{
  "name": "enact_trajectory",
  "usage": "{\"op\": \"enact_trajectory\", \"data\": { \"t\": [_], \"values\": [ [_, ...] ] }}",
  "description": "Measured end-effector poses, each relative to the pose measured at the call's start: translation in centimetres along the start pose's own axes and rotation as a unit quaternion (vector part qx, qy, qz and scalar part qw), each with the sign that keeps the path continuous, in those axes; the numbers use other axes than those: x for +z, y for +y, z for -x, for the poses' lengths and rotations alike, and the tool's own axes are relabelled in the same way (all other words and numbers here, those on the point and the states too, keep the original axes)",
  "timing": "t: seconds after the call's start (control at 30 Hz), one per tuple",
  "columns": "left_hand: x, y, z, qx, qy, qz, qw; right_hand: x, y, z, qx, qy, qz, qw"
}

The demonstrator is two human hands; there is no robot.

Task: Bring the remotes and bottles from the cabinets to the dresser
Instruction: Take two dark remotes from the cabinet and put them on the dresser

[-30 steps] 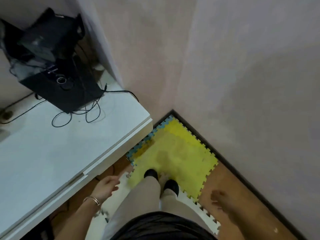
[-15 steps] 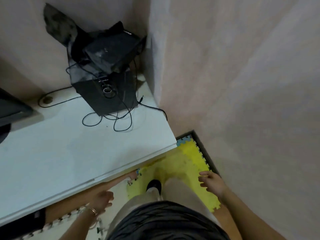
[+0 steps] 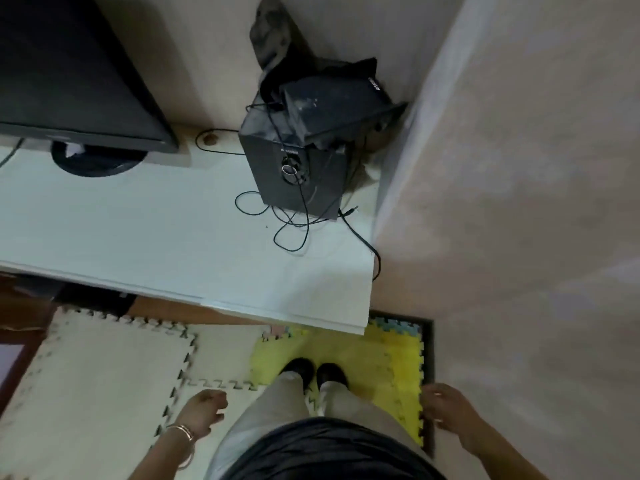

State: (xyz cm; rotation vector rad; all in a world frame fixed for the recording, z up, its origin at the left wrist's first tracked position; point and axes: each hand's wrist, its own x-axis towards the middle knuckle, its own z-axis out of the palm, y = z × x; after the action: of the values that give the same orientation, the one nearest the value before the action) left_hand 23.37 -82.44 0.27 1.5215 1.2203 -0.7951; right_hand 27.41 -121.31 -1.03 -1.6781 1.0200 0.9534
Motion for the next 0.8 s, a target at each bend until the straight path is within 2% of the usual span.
{"op": "enact_trajectory", "data": {
  "t": [0.1, 0.23, 0.33, 0.43, 0.53, 0.67, 0.8],
  "values": [
    [1.5, -2.4, 1.6, -0.009, 0.03, 0.044, 0.999, -0.8, -3.2, -0.8, -0.044, -0.041, 0.075, 0.995],
    [3.5, -3.0, 4.6, 0.011, 0.029, 0.093, 0.995, -0.4, -7.7, 1.5, -0.159, -0.082, 0.15, 0.972],
    [2.7, 0.8, 6.5, 0.102, 0.055, 0.096, 0.989, 0.3, -12.4, 4.9, -0.296, -0.086, 0.149, 0.94],
    [0.3, 7.3, 10.0, 0.238, 0.105, 0.108, 0.96, 1.4, -18.3, 9.3, -0.423, -0.099, 0.127, 0.892],
    [-2.5, 13.8, 16.8, 0.411, 0.119, 0.112, 0.897, 2.0, -24.0, 16.5, -0.557, -0.121, 0.124, 0.812],
    [-6.1, 20.7, 26.6, 0.614, 0.162, 0.105, 0.765, 1.9, -30.6, 27.2, -0.728, -0.089, 0.129, 0.667],
    [-9.6, 26.0, 35.4, 0.742, 0.185, 0.135, 0.63, 1.6, -34.9, 37.2, -0.844, -0.053, 0.128, 0.518]
  ]
}}
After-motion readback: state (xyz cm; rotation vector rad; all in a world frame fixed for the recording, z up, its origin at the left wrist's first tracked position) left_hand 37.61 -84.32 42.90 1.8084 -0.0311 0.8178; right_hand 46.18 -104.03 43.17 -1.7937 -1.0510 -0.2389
